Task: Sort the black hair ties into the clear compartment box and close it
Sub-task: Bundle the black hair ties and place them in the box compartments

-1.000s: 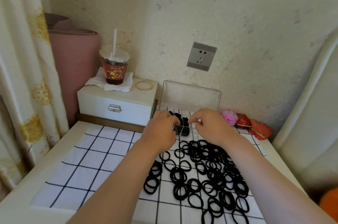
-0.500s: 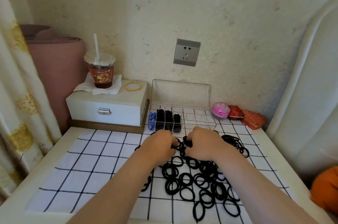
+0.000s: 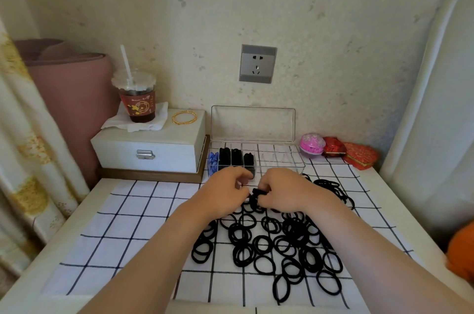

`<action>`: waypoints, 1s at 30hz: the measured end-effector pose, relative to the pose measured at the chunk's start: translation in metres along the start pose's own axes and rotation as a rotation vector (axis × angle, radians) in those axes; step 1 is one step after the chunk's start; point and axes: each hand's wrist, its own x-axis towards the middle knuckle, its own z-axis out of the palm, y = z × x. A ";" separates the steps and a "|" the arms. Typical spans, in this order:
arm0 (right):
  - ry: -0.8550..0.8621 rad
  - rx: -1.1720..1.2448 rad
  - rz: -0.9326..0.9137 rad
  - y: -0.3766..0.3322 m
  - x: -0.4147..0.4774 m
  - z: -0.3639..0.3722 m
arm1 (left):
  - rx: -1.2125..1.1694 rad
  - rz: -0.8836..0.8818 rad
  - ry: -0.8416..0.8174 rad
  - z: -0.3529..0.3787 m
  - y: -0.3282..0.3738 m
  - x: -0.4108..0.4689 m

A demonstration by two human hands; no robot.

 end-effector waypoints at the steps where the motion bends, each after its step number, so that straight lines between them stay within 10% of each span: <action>1: 0.031 0.087 -0.005 0.001 0.000 -0.003 | -0.092 -0.013 -0.017 0.000 0.003 0.000; 15: 0.027 0.723 0.018 0.001 -0.006 -0.015 | -0.448 -0.170 -0.017 -0.013 0.008 -0.002; 21: 0.177 0.172 0.044 0.017 -0.007 -0.020 | -0.393 -0.226 -0.005 -0.012 0.003 0.000; 30: -0.051 -0.270 0.034 0.015 -0.008 -0.003 | -0.409 -0.233 -0.048 -0.013 0.007 -0.004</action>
